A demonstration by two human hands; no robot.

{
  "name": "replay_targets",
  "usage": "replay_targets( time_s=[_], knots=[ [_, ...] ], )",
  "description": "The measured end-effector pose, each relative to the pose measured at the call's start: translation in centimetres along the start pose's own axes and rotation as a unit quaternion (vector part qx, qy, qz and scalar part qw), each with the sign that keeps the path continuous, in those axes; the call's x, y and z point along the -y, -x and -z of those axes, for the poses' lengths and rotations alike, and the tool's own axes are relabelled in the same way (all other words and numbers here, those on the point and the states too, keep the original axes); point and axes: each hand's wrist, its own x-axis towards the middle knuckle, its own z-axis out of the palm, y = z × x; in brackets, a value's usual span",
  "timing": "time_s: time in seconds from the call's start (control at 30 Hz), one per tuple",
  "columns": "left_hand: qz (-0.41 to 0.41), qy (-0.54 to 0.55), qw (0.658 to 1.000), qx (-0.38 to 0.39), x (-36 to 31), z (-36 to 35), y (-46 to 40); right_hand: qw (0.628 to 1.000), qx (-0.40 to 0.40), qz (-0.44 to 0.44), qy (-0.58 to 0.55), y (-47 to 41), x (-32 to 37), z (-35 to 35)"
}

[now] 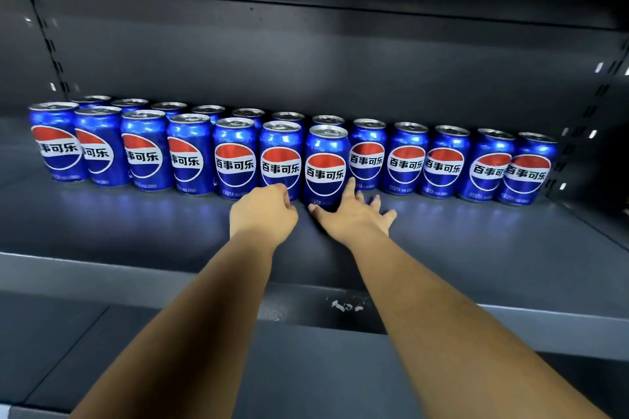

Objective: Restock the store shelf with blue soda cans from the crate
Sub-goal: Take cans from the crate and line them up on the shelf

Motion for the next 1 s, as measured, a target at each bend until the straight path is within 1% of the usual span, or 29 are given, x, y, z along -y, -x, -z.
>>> replay_targets(
  time_s=[0.1, 0.2, 0.27, 0.33, 0.43, 0.53, 0.6, 0.73, 0.83, 1.0],
  knots=[
    [-0.002, 0.012, 1.000, 0.004, 0.0, 0.2, 0.4, 1.000, -0.016, -0.007, -0.024, 0.4, 0.1, 0.1],
    [-0.003, 0.072, 0.997, 0.038, 0.2, 1.0, 1.3, 0.991, -0.061, 0.002, -0.119, 1.0, -0.6, 0.3],
    [-0.011, 0.102, 0.993, 0.059, 0.4, 2.1, 2.5, 0.982, -0.076, 0.016, -0.172, 2.1, -0.9, 0.8],
    [-0.024, 0.085, 0.994, 0.071, 0.3, 3.2, 3.9, 0.980, -0.067, 0.036, -0.186, 3.8, -1.2, 1.6],
    [-0.036, 0.007, 0.998, 0.055, -0.1, 4.3, 6.2, 0.977, -0.045, 0.060, -0.197, 6.3, -1.1, 2.7],
    [-0.049, -0.036, 0.997, 0.045, -0.9, 5.5, 8.5, 0.977, -0.049, 0.075, -0.193, 9.0, -0.3, 3.6],
    [-0.072, -0.041, 0.996, 0.036, -1.4, 6.3, 10.1, 0.978, -0.053, 0.097, -0.176, 11.0, 0.2, 3.9],
    [-0.118, 0.031, 0.992, 0.027, -1.9, 8.1, 13.2, 0.975, -0.042, 0.153, -0.156, 15.0, 0.6, 4.0],
    [-0.126, 0.056, 0.990, 0.029, -1.5, 9.1, 15.8, 0.975, -0.040, 0.189, -0.114, 17.7, 0.3, 3.8],
    [-0.129, 0.040, 0.990, 0.040, 0.8, 10.0, 19.9, 0.979, -0.037, 0.182, -0.080, 22.5, 0.4, 2.7]
  ],
)
